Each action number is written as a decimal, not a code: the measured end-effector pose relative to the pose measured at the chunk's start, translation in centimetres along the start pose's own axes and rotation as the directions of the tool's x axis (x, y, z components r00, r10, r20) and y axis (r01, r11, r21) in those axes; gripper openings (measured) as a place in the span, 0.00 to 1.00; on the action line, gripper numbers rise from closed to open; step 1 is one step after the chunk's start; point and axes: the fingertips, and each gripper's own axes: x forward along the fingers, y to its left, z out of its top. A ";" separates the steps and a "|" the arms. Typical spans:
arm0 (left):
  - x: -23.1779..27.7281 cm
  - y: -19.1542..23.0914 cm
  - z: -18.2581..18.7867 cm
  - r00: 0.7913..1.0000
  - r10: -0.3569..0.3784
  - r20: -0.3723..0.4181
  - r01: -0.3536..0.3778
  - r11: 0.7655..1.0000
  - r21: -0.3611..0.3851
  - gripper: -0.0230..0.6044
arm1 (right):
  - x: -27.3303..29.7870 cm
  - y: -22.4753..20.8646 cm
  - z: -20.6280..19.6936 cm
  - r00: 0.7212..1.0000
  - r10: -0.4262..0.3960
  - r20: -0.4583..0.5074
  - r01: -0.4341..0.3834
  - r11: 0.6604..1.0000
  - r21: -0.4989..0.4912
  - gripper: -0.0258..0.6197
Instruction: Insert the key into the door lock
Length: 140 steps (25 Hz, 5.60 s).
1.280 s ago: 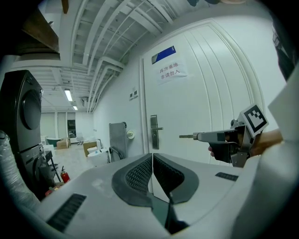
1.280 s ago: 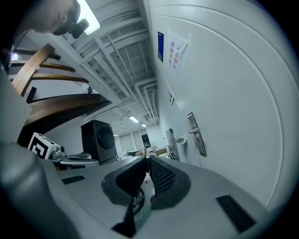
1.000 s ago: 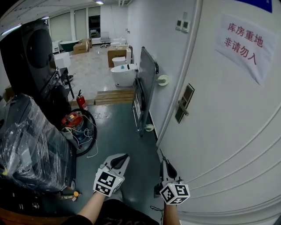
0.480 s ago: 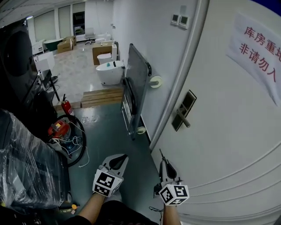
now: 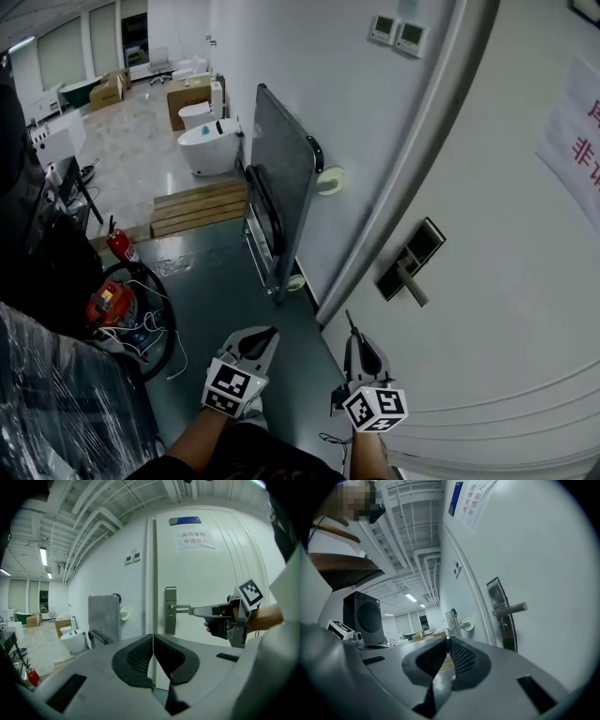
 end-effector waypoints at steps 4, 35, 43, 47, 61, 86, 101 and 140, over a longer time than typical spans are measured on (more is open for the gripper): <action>2.5 2.8 0.3 0.998 -0.063 -0.020 0.063 0.998 0.016 0.06 | 3.0 -0.1 0.1 0.999 -0.054 0.003 0.054 0.999 0.004 0.16; 22.3 -6.4 4.4 0.894 -0.430 -0.125 0.446 0.880 0.161 0.06 | 1.9 -16.1 0.6 0.930 -0.363 0.065 0.346 0.919 0.189 0.16; 24.1 -8.4 4.5 0.877 -0.461 -0.131 0.478 0.864 0.159 0.06 | 0.2 -18.0 -0.1 0.907 -0.419 0.047 0.401 0.892 0.206 0.16; 24.6 -8.6 4.3 0.859 -0.496 -0.126 0.510 0.847 0.150 0.06 | -0.5 -18.4 0.1 0.884 -0.464 0.056 0.443 0.870 0.214 0.16; 25.2 -5.0 5.4 0.762 -0.641 -0.093 0.646 0.744 0.170 0.06 | 1.1 -15.1 0.1 0.776 -0.625 0.083 0.580 0.759 0.295 0.16; 25.0 0.2 5.0 0.595 -0.798 -0.094 0.795 0.569 0.210 0.06 | 6.0 -10.0 -1.7 0.630 -0.759 0.164 0.528 0.574 0.626 0.16; 25.5 2.1 4.7 0.621 -0.779 -0.085 0.771 0.587 0.247 0.06 | 8.1 -12.0 -1.8 0.618 -0.757 0.212 0.397 0.534 0.747 0.16; 29.5 2.0 4.3 0.613 -0.775 -0.154 0.780 0.563 0.274 0.06 | 9.9 -18.6 -2.5 0.494 -0.833 0.251 0.048 0.314 0.948 0.16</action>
